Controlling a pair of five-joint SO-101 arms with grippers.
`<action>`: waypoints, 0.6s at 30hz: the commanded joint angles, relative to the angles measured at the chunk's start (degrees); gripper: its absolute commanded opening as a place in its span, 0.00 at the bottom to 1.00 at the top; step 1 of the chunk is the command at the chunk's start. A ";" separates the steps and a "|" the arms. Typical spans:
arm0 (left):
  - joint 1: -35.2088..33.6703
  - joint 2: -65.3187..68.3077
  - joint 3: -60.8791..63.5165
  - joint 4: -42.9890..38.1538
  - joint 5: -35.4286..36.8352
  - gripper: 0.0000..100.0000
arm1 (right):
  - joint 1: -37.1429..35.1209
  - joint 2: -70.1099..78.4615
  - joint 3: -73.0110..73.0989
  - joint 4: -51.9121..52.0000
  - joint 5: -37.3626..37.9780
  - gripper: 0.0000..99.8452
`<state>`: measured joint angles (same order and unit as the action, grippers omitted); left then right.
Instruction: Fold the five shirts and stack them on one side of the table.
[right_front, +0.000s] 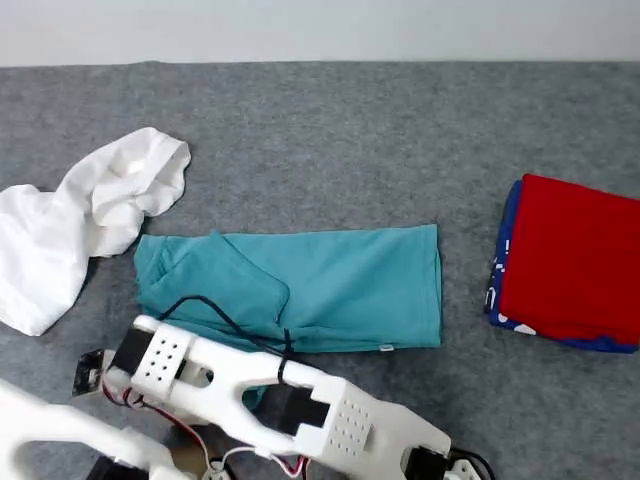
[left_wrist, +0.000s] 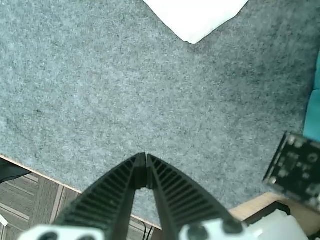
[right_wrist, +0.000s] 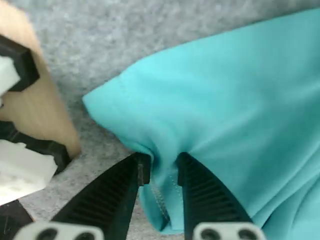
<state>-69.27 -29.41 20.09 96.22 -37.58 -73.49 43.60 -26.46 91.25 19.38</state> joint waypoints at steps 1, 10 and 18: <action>-0.26 -1.85 -0.92 0.09 -0.44 0.01 | 1.89 -0.48 -1.58 -0.75 0.09 0.07; 0.18 -1.49 -0.92 -0.53 -0.53 0.01 | 7.60 -4.79 -5.01 0.31 1.67 0.01; 0.18 -1.49 -0.92 -1.14 -0.53 0.01 | 12.44 -12.26 -5.01 -0.75 4.57 0.01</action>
<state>-69.27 -29.41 20.09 96.22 -37.58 -64.09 37.36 -27.96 91.16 23.25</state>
